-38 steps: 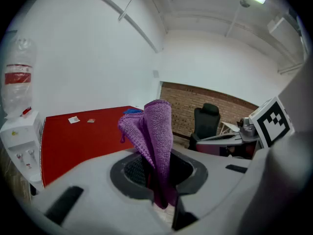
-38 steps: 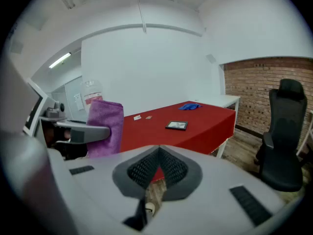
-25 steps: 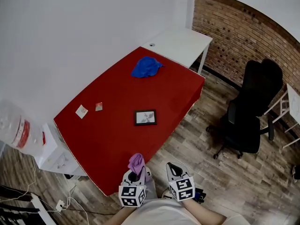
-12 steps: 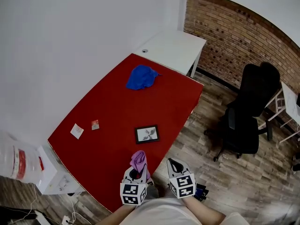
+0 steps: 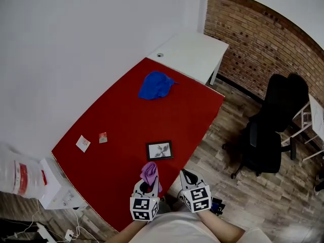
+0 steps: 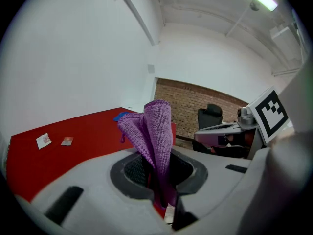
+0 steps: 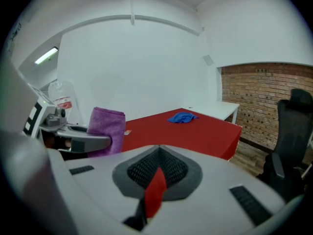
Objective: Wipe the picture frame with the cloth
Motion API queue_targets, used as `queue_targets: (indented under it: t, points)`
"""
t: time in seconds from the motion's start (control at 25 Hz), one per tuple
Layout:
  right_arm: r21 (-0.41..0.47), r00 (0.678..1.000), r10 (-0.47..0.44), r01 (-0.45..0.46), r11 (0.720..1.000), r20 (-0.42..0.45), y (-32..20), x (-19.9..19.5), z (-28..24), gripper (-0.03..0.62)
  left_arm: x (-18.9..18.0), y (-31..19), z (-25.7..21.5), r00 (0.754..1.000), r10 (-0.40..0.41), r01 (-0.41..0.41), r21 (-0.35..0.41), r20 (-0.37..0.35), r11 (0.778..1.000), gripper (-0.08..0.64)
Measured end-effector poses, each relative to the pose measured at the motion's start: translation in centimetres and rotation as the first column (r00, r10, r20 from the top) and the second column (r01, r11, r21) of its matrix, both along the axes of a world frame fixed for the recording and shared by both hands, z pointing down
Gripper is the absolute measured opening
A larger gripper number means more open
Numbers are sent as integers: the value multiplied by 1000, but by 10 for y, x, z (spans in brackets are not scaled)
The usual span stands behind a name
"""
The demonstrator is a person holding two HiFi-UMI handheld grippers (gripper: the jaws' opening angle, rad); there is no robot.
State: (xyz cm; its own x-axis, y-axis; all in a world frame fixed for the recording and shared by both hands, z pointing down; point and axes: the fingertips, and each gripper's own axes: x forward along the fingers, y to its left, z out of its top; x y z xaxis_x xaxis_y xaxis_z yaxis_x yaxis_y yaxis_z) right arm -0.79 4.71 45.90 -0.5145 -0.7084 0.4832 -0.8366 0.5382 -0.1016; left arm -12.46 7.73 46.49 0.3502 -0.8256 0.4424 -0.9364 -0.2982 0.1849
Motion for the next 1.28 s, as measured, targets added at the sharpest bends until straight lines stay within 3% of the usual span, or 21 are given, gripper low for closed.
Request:
queue_targets:
  t: [0.52, 0.76, 1.04, 1.12, 1.2, 1.24, 1.28]
  points:
    - [-22, 1000, -18, 18, 1000, 5, -41, -5, 17, 5, -19, -50, 17, 998, -41, 42, -18, 52, 999, 61]
    - [-23, 1000, -15, 14, 1000, -13, -67, -12, 33, 5, -31, -77, 34, 997, -69, 71, -48, 36, 996, 61]
    - [-65, 1000, -10, 9, 998, -19, -87, -20, 65, 5, -35, -98, 61, 998, -48, 52, -79, 49, 996, 60]
    - [-79, 1000, -8, 7, 997, -12, -91, -22, 73, 4, -37, -106, 68, 996, -21, 29, -80, 88, 996, 60]
    - [-86, 1000, -9, 8, 996, -10, -95, -26, 79, 5, -38, -118, 79, 983, 57, -43, -85, 174, 995, 61]
    - [-88, 1000, -12, 11, 996, -9, -96, -28, 81, 5, -40, -124, 87, 963, 119, -98, -97, 241, 990, 61]
    - [-89, 1000, -16, 15, 996, -9, -97, -30, 83, 5, -43, -132, 98, 925, 191, -160, -119, 328, 980, 61]
